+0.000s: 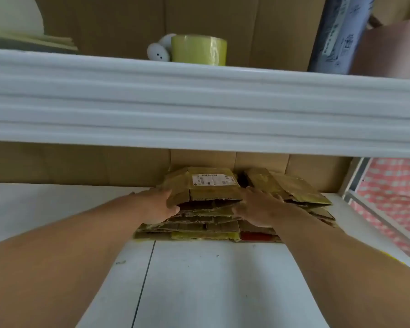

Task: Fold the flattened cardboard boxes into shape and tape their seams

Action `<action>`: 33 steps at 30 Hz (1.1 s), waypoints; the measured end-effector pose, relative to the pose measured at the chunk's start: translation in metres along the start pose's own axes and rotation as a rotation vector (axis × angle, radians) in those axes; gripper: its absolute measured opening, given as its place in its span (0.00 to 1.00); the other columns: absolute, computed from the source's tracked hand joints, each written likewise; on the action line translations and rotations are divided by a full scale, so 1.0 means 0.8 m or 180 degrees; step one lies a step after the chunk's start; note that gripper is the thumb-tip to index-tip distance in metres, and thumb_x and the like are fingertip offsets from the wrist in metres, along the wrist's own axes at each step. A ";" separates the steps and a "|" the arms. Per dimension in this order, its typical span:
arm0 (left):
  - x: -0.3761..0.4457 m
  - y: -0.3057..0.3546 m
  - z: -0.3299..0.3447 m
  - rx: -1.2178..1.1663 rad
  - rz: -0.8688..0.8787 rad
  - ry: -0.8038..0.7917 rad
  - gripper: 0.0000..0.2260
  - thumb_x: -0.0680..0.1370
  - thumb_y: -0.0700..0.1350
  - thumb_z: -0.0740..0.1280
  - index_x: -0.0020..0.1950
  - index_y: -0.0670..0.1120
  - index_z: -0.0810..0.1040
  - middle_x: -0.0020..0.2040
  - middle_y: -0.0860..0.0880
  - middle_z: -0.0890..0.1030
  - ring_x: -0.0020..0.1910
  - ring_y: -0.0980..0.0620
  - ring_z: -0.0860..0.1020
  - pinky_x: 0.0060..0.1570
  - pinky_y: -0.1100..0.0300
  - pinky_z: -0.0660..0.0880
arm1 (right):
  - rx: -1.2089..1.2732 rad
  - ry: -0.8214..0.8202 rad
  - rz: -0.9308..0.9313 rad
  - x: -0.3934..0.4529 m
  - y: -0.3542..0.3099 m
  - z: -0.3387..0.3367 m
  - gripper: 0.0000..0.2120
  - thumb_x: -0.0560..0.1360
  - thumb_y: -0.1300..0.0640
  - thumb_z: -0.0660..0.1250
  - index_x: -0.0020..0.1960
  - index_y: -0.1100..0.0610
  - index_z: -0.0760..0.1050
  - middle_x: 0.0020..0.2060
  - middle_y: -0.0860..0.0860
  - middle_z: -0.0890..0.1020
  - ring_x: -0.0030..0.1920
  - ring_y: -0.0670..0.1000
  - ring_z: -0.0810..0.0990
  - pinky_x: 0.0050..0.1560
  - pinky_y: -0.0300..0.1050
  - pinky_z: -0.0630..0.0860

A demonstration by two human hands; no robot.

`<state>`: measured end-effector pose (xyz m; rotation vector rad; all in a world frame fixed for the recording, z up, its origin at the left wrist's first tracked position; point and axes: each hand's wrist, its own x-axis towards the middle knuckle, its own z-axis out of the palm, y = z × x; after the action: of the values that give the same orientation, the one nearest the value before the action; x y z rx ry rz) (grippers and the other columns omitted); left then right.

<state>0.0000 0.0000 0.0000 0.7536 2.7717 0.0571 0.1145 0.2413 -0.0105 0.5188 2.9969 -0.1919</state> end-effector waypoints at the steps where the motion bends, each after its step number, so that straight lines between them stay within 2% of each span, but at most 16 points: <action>1: 0.002 0.001 0.002 -0.0031 -0.0009 -0.0027 0.34 0.81 0.64 0.55 0.82 0.52 0.45 0.82 0.47 0.52 0.79 0.44 0.55 0.76 0.45 0.56 | -0.0001 0.0000 -0.0013 0.006 0.000 -0.003 0.33 0.80 0.36 0.55 0.80 0.39 0.44 0.80 0.50 0.52 0.79 0.58 0.53 0.76 0.67 0.48; 5: 0.007 0.002 0.007 -0.0174 -0.0155 -0.0195 0.33 0.82 0.63 0.55 0.81 0.54 0.44 0.81 0.46 0.53 0.79 0.43 0.57 0.76 0.47 0.57 | -0.0215 -0.0089 -0.0048 0.025 -0.006 -0.009 0.31 0.81 0.36 0.54 0.79 0.38 0.45 0.80 0.50 0.53 0.79 0.58 0.55 0.77 0.66 0.45; 9: 0.013 0.005 0.013 -0.0240 -0.0305 -0.0178 0.33 0.82 0.63 0.55 0.81 0.54 0.43 0.81 0.45 0.56 0.78 0.42 0.60 0.75 0.47 0.59 | -0.0487 -0.0059 -0.0182 0.044 -0.012 0.000 0.29 0.81 0.36 0.54 0.79 0.37 0.48 0.78 0.48 0.61 0.76 0.57 0.62 0.76 0.64 0.46; 12: 0.019 0.011 0.014 -0.0284 -0.0367 -0.0127 0.32 0.83 0.62 0.54 0.81 0.54 0.43 0.80 0.44 0.57 0.77 0.42 0.61 0.74 0.48 0.60 | -0.0507 0.0117 -0.0246 0.052 -0.012 0.000 0.23 0.83 0.41 0.53 0.77 0.38 0.57 0.67 0.49 0.75 0.68 0.55 0.73 0.74 0.63 0.54; 14: 0.021 0.016 0.014 -0.0345 -0.0365 -0.0113 0.32 0.83 0.61 0.53 0.81 0.53 0.44 0.80 0.44 0.57 0.77 0.42 0.61 0.73 0.48 0.61 | -0.0560 0.0196 -0.0292 0.055 -0.010 -0.003 0.19 0.84 0.45 0.52 0.74 0.41 0.62 0.54 0.48 0.78 0.60 0.54 0.76 0.72 0.60 0.60; 15: 0.022 0.018 0.015 -0.0376 -0.0340 -0.0086 0.31 0.83 0.61 0.53 0.82 0.52 0.44 0.80 0.43 0.57 0.77 0.42 0.61 0.73 0.49 0.61 | -0.0583 0.0267 -0.0314 0.055 -0.009 -0.004 0.18 0.84 0.47 0.52 0.73 0.42 0.65 0.51 0.48 0.78 0.58 0.53 0.77 0.70 0.58 0.63; 17: 0.021 0.021 0.016 -0.0459 -0.0292 -0.0015 0.30 0.83 0.60 0.54 0.82 0.52 0.46 0.80 0.43 0.58 0.77 0.42 0.62 0.72 0.50 0.62 | -0.0460 0.0432 -0.0309 0.057 -0.009 -0.006 0.15 0.85 0.51 0.53 0.70 0.45 0.69 0.51 0.49 0.80 0.55 0.52 0.79 0.66 0.54 0.70; 19: 0.020 0.022 0.016 -0.0594 -0.0307 0.0097 0.30 0.83 0.60 0.55 0.82 0.52 0.48 0.80 0.44 0.59 0.76 0.42 0.62 0.71 0.51 0.63 | -0.0114 0.0555 -0.0285 0.056 -0.008 -0.009 0.15 0.85 0.53 0.52 0.67 0.48 0.72 0.48 0.50 0.80 0.50 0.52 0.80 0.56 0.49 0.76; 21: 0.016 0.022 0.015 -0.0731 -0.0267 0.0297 0.29 0.83 0.60 0.56 0.81 0.52 0.52 0.78 0.44 0.63 0.75 0.43 0.65 0.68 0.52 0.66 | 0.0186 0.0647 -0.0272 0.053 -0.008 -0.013 0.15 0.85 0.54 0.51 0.65 0.50 0.73 0.46 0.51 0.80 0.46 0.52 0.80 0.46 0.45 0.75; 24: 0.008 0.019 0.012 -0.1038 -0.0171 0.0767 0.28 0.81 0.60 0.61 0.79 0.52 0.61 0.72 0.46 0.72 0.69 0.44 0.72 0.60 0.55 0.70 | 0.0754 0.0849 -0.0259 0.044 -0.010 -0.016 0.15 0.85 0.52 0.51 0.63 0.50 0.74 0.41 0.49 0.78 0.39 0.48 0.76 0.33 0.41 0.68; 26: -0.002 0.017 0.009 -0.1359 -0.0100 0.1101 0.25 0.80 0.60 0.64 0.75 0.53 0.67 0.62 0.48 0.78 0.61 0.45 0.77 0.54 0.56 0.73 | 0.0964 0.1003 -0.0291 0.033 -0.016 -0.019 0.15 0.85 0.51 0.51 0.62 0.50 0.74 0.43 0.50 0.79 0.40 0.49 0.77 0.35 0.41 0.69; 29: -0.022 0.015 0.002 -0.1670 0.0037 0.1578 0.21 0.78 0.56 0.68 0.70 0.53 0.73 0.50 0.54 0.78 0.50 0.50 0.79 0.49 0.56 0.77 | 0.1063 0.1183 -0.0324 0.009 -0.028 -0.025 0.14 0.85 0.50 0.51 0.60 0.51 0.74 0.45 0.52 0.81 0.45 0.54 0.80 0.44 0.48 0.77; 31: -0.038 0.011 -0.003 -0.1793 0.0053 0.1849 0.18 0.80 0.50 0.67 0.70 0.51 0.73 0.45 0.55 0.78 0.41 0.55 0.79 0.38 0.62 0.74 | 0.1146 0.1290 -0.0339 -0.012 -0.038 -0.030 0.14 0.85 0.50 0.51 0.59 0.51 0.74 0.43 0.51 0.80 0.45 0.55 0.80 0.46 0.50 0.78; 33: -0.054 0.003 -0.010 -0.1878 -0.0024 0.2027 0.18 0.81 0.45 0.65 0.71 0.50 0.72 0.40 0.56 0.76 0.34 0.60 0.73 0.30 0.67 0.67 | 0.1208 0.1399 -0.0340 -0.036 -0.049 -0.033 0.14 0.85 0.50 0.51 0.59 0.52 0.74 0.42 0.51 0.79 0.43 0.54 0.79 0.43 0.49 0.77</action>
<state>0.0351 -0.0194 0.0184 0.6310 3.0344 1.2447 0.1260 0.1990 0.0230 0.4835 3.4341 -0.7595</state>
